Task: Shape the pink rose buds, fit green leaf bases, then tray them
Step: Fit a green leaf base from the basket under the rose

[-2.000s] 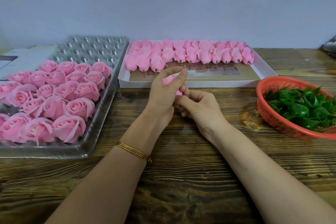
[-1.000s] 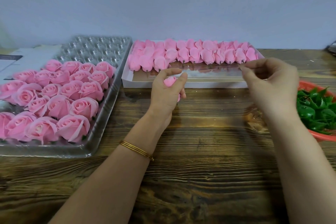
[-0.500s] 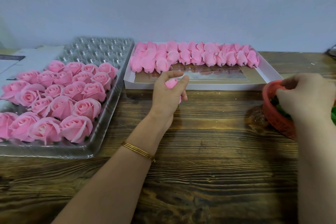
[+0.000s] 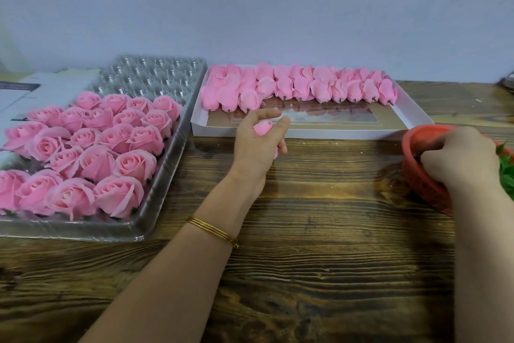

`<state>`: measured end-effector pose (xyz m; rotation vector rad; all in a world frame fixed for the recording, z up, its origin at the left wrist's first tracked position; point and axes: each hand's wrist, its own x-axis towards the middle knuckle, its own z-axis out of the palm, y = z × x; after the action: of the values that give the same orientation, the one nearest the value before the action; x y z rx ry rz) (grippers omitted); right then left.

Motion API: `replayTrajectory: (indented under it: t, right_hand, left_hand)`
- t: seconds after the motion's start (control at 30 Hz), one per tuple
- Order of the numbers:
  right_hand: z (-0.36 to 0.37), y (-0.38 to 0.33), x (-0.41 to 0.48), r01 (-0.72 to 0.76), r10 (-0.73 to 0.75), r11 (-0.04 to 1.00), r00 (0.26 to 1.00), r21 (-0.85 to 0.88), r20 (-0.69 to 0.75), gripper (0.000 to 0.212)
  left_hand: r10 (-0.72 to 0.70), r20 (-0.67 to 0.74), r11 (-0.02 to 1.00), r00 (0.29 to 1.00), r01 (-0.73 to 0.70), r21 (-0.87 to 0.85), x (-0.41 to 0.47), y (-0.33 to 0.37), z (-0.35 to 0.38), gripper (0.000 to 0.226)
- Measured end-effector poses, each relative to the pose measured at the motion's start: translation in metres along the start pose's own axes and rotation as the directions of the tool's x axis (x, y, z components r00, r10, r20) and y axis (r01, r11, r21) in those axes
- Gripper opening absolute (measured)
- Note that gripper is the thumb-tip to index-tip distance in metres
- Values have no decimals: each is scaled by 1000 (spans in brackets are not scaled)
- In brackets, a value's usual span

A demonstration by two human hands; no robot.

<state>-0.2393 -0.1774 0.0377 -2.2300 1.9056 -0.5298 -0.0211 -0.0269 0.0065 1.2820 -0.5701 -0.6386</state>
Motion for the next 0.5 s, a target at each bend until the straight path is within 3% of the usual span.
replayTrajectory:
  t: [0.5]
  right_hand:
    - [-1, -3, -3, -102, 128, 980, 981, 172, -147, 14]
  left_hand:
    - [-22, -3, 1000, 1000, 22, 8, -4, 5, 1, 12]
